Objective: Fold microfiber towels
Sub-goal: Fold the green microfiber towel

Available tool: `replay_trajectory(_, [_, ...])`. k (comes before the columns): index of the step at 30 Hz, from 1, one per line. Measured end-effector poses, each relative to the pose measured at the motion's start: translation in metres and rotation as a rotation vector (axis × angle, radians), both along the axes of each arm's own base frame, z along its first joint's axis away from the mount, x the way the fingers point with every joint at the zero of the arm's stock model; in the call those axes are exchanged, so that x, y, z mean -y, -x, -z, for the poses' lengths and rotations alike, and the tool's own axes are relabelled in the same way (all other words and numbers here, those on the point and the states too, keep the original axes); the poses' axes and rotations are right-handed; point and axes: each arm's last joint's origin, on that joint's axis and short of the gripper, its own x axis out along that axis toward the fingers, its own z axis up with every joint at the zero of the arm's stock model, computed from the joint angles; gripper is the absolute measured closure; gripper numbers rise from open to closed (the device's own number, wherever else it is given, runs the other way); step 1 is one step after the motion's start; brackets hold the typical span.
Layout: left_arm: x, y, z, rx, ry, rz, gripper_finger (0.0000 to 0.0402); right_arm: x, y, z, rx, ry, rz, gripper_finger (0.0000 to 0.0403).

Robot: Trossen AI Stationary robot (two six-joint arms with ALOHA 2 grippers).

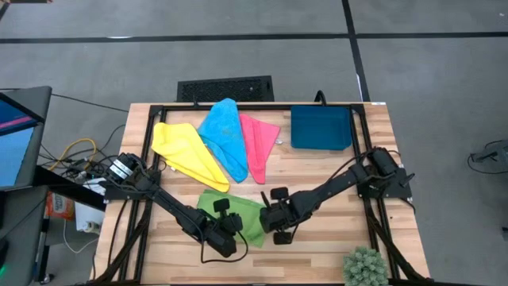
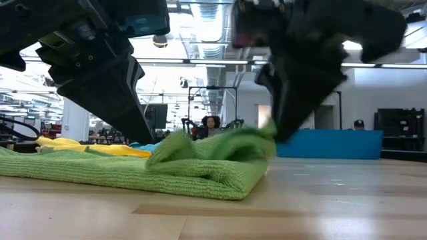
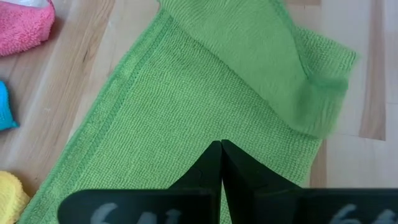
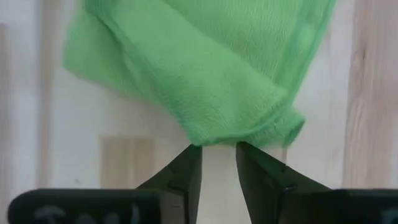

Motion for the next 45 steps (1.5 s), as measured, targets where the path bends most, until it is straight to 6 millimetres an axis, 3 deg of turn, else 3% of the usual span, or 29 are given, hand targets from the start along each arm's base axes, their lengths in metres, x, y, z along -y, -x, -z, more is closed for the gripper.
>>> replay_trajectory(11, [-0.005,-0.001,-0.002,-0.017,0.014,-0.01,0.0401,0.026,-0.019,-0.007,0.072,-0.005,0.026,0.028])
replay_trajectory(19, [-0.019,0.017,-0.041,0.012,-0.034,-0.077,0.0401,0.033,-0.032,-0.015,0.149,-0.049,0.033,0.028])
replay_trajectory(26, [-0.023,0.027,-0.073,0.147,-0.065,-0.104,0.0401,0.015,-0.032,-0.018,0.195,-0.117,-0.012,0.028])
replay_trajectory(33, [-0.025,0.036,-0.068,0.139,-0.1,-0.159,0.0401,-0.021,-0.034,-0.023,0.385,-0.108,-0.047,0.028])
replay_trajectory(45, [-0.018,0.045,-0.061,0.151,-0.065,-0.189,0.0401,-0.039,-0.049,0.032,0.385,-0.142,-0.008,0.028])
